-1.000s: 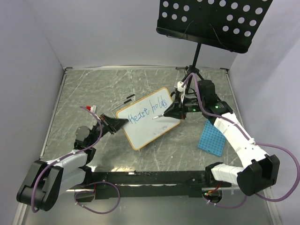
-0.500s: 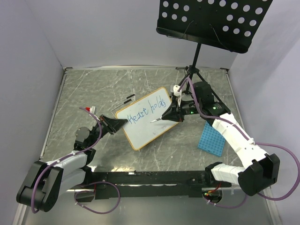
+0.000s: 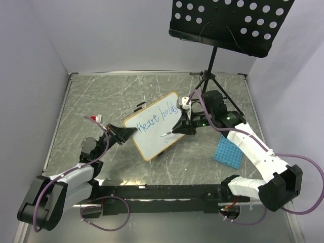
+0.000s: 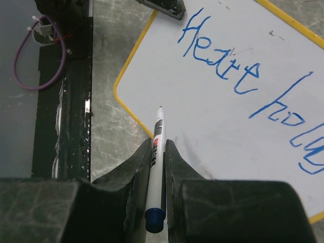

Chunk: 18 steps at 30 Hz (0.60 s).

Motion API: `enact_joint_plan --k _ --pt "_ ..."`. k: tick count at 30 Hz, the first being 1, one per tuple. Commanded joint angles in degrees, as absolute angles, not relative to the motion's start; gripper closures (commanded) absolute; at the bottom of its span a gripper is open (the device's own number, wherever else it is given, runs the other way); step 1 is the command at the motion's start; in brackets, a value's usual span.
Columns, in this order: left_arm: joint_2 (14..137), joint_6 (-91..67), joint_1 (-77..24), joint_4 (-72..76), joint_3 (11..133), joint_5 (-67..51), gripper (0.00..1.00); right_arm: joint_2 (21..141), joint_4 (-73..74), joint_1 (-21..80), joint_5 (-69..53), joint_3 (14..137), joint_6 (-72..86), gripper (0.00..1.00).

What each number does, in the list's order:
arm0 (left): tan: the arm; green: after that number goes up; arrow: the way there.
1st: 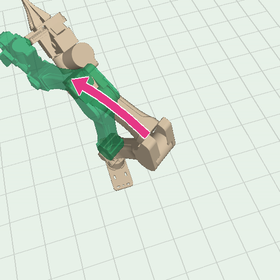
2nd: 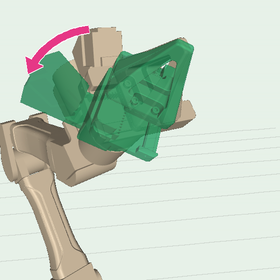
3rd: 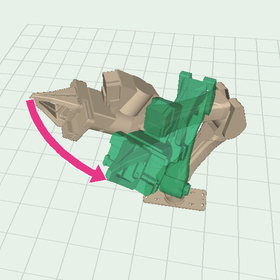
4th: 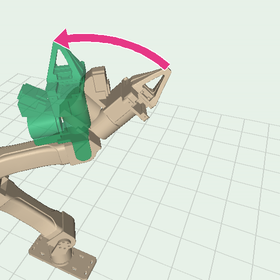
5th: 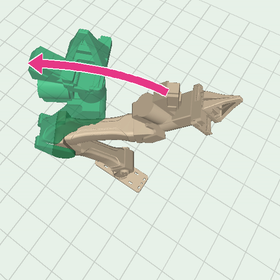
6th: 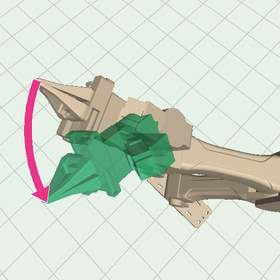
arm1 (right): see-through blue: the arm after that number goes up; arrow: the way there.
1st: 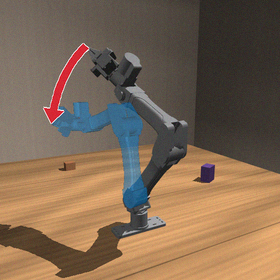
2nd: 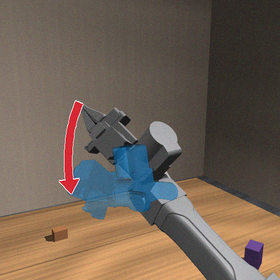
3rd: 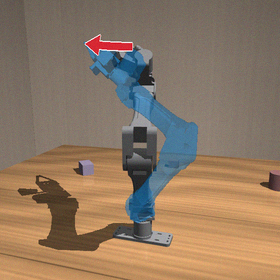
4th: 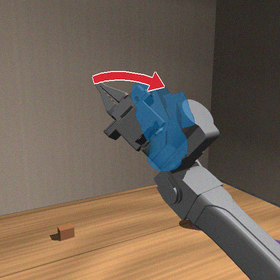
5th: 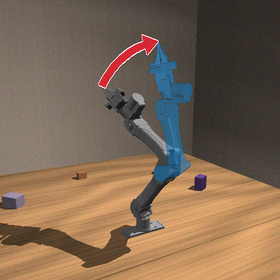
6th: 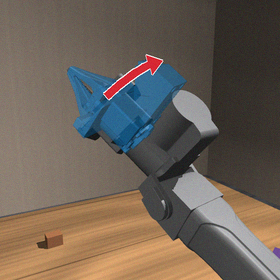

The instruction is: Write a sentence on the whiteboard

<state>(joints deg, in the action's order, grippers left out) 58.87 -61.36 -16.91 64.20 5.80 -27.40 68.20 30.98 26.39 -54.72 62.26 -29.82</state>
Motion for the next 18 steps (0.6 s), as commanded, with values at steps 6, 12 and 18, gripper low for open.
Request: enact_joint_plan --k 6,12,18 --pt "55.9 -63.5 -16.8 69.9 6.4 -25.8 0.99 68.9 32.6 31.0 -50.9 66.4 -34.5 1.0" --pt "55.0 -63.5 -16.7 69.3 6.2 -25.5 0.99 70.0 33.0 33.6 -49.4 67.5 -35.1 1.0" --pt "53.4 -63.5 -16.8 67.9 5.9 -25.1 0.99 70.2 32.6 35.0 -49.0 68.1 -35.0 1.0"
